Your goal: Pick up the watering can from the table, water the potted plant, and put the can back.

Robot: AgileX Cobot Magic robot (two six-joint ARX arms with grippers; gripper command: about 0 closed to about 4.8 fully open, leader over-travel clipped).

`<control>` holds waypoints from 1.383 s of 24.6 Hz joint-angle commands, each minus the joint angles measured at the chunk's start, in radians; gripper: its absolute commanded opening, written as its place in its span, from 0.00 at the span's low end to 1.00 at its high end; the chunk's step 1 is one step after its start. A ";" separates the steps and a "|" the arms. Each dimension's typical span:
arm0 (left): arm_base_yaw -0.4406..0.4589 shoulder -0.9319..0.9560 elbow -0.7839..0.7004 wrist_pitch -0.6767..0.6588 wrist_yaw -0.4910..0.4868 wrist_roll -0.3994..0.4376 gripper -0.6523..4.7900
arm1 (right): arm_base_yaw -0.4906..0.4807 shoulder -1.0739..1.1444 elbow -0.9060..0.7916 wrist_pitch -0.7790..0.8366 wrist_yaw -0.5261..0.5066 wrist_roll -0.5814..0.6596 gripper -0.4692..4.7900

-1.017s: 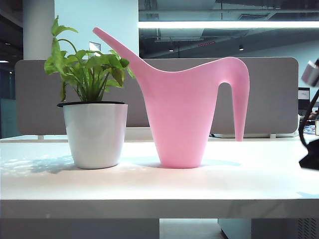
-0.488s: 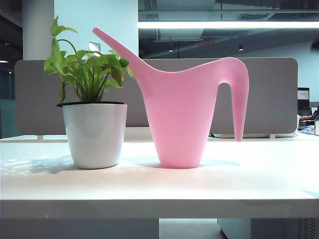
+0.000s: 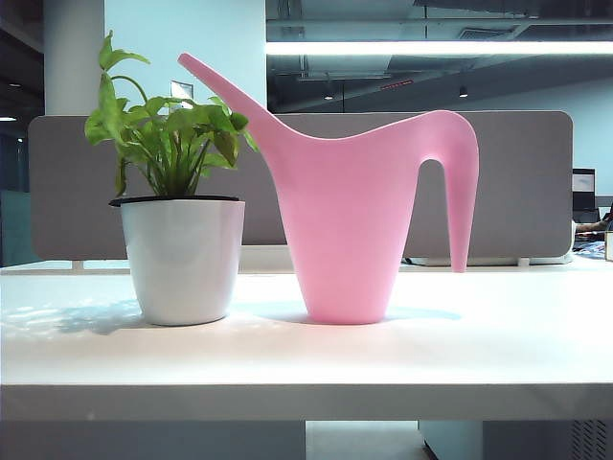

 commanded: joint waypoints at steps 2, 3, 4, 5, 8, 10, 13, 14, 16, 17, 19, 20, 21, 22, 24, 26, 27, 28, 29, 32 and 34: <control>0.002 0.001 -0.004 0.012 0.001 0.005 0.13 | 0.000 0.002 -0.006 0.040 0.001 0.000 0.08; 0.002 0.001 -0.004 0.012 0.001 0.005 0.13 | 0.000 0.002 -0.006 0.035 0.001 0.000 0.08; 0.002 0.001 -0.004 0.012 0.000 0.005 0.13 | 0.000 0.002 -0.006 0.023 0.001 0.000 0.08; 0.002 0.001 -0.004 0.012 0.001 0.005 0.13 | 0.000 0.002 -0.006 0.014 0.001 0.000 0.08; 0.002 0.001 -0.004 0.012 0.001 0.005 0.13 | 0.001 0.002 -0.006 -0.096 -0.007 0.000 0.08; 0.019 0.001 -0.004 0.013 0.008 0.005 0.13 | 0.001 0.002 -0.006 -0.263 -0.019 0.000 0.08; 0.112 0.001 -0.004 0.013 0.008 0.005 0.13 | 0.001 0.002 -0.006 -0.412 -0.021 0.000 0.08; 0.171 0.001 -0.004 0.013 0.008 0.005 0.13 | 0.001 0.002 -0.006 -0.446 -0.021 0.000 0.08; 0.266 0.001 -0.004 0.013 0.006 0.005 0.13 | 0.001 0.002 -0.006 -0.520 -0.021 0.000 0.08; 0.296 0.001 -0.005 0.015 -0.003 0.005 0.13 | 0.001 0.002 -0.006 -0.576 -0.022 0.000 0.08; 0.305 0.001 -0.010 0.035 -0.004 0.005 0.13 | 0.001 0.002 -0.006 -0.632 -0.021 0.000 0.08; 0.297 0.001 -0.022 0.078 0.000 0.005 0.13 | 0.001 0.002 -0.006 -0.671 -0.021 0.000 0.08; 0.282 0.001 -0.047 0.153 0.000 0.005 0.13 | 0.001 0.002 -0.006 -0.685 -0.021 0.000 0.08; 0.276 0.001 -0.055 0.172 0.000 0.005 0.13 | 0.001 0.002 -0.006 -0.685 -0.021 0.000 0.08; 0.273 0.001 -0.053 0.170 0.001 0.005 0.13 | 0.001 0.002 -0.006 -0.686 -0.021 0.000 0.08; 0.273 0.001 -0.053 0.170 0.000 0.005 0.13 | 0.001 0.002 -0.006 -0.697 -0.021 0.000 0.08; 0.273 0.001 -0.054 0.171 -0.001 0.005 0.13 | 0.001 0.002 -0.006 -0.710 -0.021 0.000 0.08; 0.272 0.001 -0.055 0.171 0.000 0.005 0.13 | 0.001 0.002 -0.005 -0.724 -0.024 0.000 0.08; 0.270 0.001 -0.055 0.171 0.000 0.005 0.13 | 0.001 0.004 -0.006 -0.722 -0.030 0.000 0.08; 0.222 0.001 -0.055 0.171 -0.003 0.005 0.13 | 0.001 0.003 -0.006 -0.721 -0.029 0.000 0.08; 0.172 0.001 -0.055 0.171 -0.003 0.005 0.13 | 0.001 0.003 -0.006 -0.721 -0.029 0.000 0.08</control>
